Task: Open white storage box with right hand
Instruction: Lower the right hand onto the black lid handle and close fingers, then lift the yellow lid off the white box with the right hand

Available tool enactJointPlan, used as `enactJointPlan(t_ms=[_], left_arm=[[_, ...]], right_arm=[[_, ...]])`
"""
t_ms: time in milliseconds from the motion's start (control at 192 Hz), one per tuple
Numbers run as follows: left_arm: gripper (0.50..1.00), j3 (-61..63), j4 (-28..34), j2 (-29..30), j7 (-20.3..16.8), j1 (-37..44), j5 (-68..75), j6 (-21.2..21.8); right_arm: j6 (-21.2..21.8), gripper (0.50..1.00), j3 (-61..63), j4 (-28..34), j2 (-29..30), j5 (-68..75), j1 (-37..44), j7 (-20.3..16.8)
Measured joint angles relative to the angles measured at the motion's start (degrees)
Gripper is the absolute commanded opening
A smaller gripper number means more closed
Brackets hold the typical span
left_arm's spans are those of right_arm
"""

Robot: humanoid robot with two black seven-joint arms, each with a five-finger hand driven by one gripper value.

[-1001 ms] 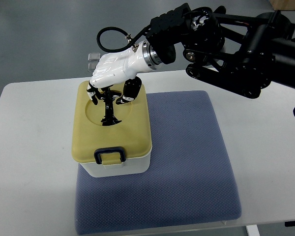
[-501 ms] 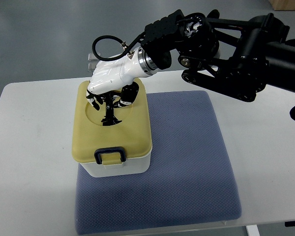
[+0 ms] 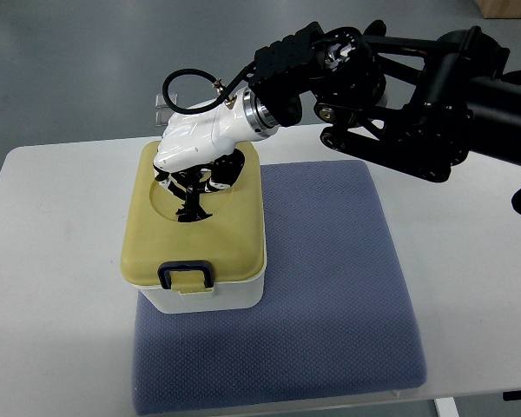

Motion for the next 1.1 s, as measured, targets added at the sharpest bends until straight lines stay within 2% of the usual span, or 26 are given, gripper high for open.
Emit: enactJointPlan(t_ms=[459,808,1100], left_arm=[[1.0,0.02,0.0,0.0,0.0,0.0,0.0,0.0],[1.0,0.0,0.0,0.0,0.0,0.0,0.0,0.0],[1.0,-0.01,0.0,0.0,0.0,0.0,0.0,0.0]], right_arm=[[-5.32,0.5,0.23,0.43,-2.92,-0.26,1.15,5.6],[-7.28,0.5,1.05,4.06,-13.59,-0.18,2.01,9.89],[-8.34,0.5,1.81,6.12,-23.1,-0.17,-0.01,10.29]])
